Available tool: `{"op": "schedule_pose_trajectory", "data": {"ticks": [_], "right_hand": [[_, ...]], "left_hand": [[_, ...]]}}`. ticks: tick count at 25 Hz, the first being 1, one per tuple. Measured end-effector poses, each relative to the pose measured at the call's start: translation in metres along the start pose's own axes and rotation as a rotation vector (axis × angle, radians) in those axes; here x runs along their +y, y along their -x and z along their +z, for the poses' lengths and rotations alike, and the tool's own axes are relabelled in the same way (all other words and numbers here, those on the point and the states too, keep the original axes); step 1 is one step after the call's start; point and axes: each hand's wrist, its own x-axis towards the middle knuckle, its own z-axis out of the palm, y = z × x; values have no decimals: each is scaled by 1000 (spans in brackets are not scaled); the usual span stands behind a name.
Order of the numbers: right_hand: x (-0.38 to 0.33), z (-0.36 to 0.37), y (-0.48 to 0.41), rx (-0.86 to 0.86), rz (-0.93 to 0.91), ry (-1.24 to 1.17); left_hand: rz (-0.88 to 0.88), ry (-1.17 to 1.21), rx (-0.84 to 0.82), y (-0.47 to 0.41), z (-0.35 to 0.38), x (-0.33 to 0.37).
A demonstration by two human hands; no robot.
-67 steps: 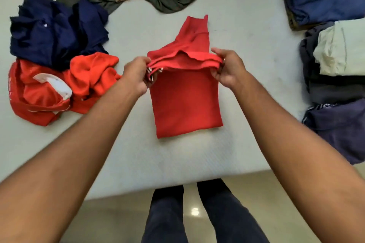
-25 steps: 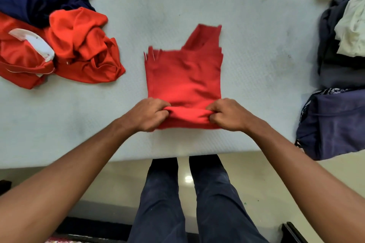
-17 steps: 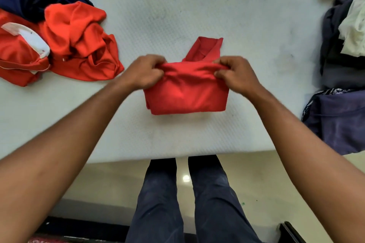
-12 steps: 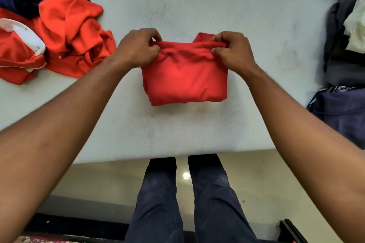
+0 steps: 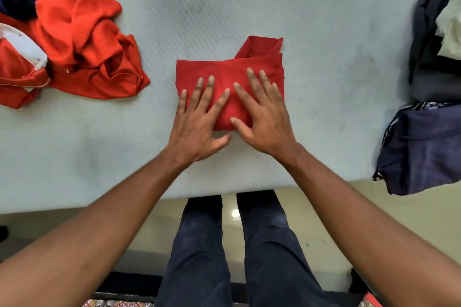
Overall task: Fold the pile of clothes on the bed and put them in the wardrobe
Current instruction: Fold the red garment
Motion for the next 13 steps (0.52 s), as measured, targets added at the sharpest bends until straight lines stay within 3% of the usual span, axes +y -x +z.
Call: {"op": "schedule_pose_trajectory", "data": {"ticks": [3, 9, 13], "right_hand": [[12, 20, 5, -131, 66, 66], [18, 15, 25, -101, -82, 129], [12, 28, 38, -112, 0, 265]], "left_hand": [[-23, -70, -52, -2, 22, -5], [-56, -144, -57, -16, 21, -2], [-63, -187, -3, -19, 25, 1]]}}
